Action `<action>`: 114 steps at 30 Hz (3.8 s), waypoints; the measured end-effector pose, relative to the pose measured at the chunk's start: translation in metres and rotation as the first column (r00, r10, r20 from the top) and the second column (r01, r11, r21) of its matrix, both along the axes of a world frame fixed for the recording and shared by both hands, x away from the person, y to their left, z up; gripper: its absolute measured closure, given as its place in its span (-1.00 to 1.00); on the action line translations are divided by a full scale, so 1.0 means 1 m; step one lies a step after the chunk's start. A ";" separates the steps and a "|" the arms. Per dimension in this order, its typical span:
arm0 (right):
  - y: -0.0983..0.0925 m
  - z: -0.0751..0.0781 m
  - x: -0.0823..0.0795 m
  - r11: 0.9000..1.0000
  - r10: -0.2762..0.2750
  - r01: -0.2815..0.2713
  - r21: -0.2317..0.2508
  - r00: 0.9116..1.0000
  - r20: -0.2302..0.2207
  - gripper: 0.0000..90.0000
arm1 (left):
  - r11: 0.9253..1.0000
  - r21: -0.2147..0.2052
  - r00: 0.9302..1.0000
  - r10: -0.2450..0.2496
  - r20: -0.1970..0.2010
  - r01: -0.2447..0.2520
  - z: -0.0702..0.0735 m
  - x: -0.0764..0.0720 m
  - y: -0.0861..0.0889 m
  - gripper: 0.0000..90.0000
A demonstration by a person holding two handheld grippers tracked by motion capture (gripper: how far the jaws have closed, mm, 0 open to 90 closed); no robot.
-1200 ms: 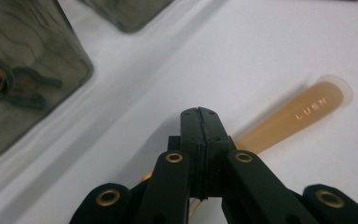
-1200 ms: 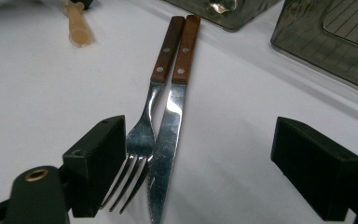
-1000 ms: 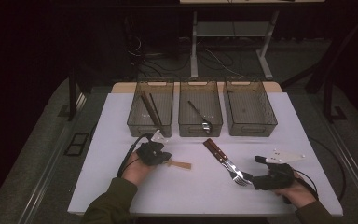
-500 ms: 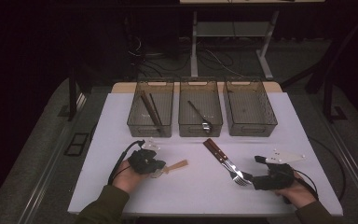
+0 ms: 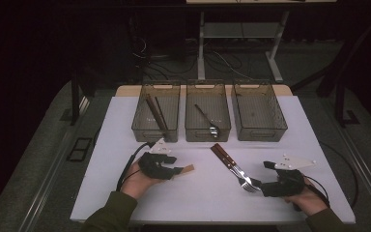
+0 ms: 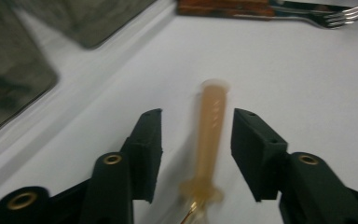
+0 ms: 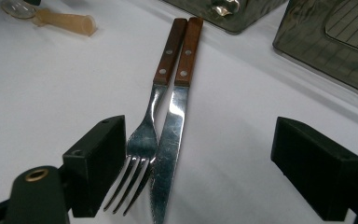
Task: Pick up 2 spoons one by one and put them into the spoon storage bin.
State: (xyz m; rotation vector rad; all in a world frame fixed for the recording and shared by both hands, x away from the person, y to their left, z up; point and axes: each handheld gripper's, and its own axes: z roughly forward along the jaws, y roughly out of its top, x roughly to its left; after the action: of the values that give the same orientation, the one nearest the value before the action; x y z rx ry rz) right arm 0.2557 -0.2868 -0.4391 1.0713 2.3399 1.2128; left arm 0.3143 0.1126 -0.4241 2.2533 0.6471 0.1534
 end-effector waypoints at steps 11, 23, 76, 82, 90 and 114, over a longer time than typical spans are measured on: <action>0.000 -0.001 0.000 1.000 0.003 -0.003 -0.002 1.000 -0.002 -0.60 | 0.992 0.065 0.994 -0.102 -0.044 0.105 -0.008 0.016 -0.027 0.07; 0.001 -0.001 0.000 1.000 0.012 -0.012 -0.007 1.000 0.003 -0.61 | 0.984 0.137 0.993 -0.112 -0.027 0.115 -0.015 0.014 -0.031 0.44; 0.011 -0.005 -0.001 0.998 0.055 -0.054 0.006 0.999 -0.004 -0.69 | 0.999 -0.008 0.994 -0.040 -0.104 0.039 -0.003 0.010 -0.015 0.63; 0.012 -0.007 0.000 0.998 0.056 -0.056 0.005 0.998 -0.010 -0.69 | 0.999 -0.028 0.994 -0.047 -0.102 0.044 0.000 0.008 -0.017 0.63; 0.013 -0.007 0.000 0.998 0.055 -0.055 0.002 0.998 -0.005 -0.69 | 0.999 -0.036 0.995 -0.042 -0.088 0.039 0.005 0.009 -0.020 0.63; 0.012 -0.005 -0.002 0.998 0.059 -0.059 0.009 0.998 0.005 -0.69 | 0.997 -0.060 0.997 -0.055 -0.056 0.052 0.044 0.038 -0.049 0.63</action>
State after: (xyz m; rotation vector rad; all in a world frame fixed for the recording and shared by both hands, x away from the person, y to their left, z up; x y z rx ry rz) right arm 0.2537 -0.2748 -0.4437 1.0083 2.3803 1.2460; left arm 0.3523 0.0631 -0.3798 2.2229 0.6132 0.0430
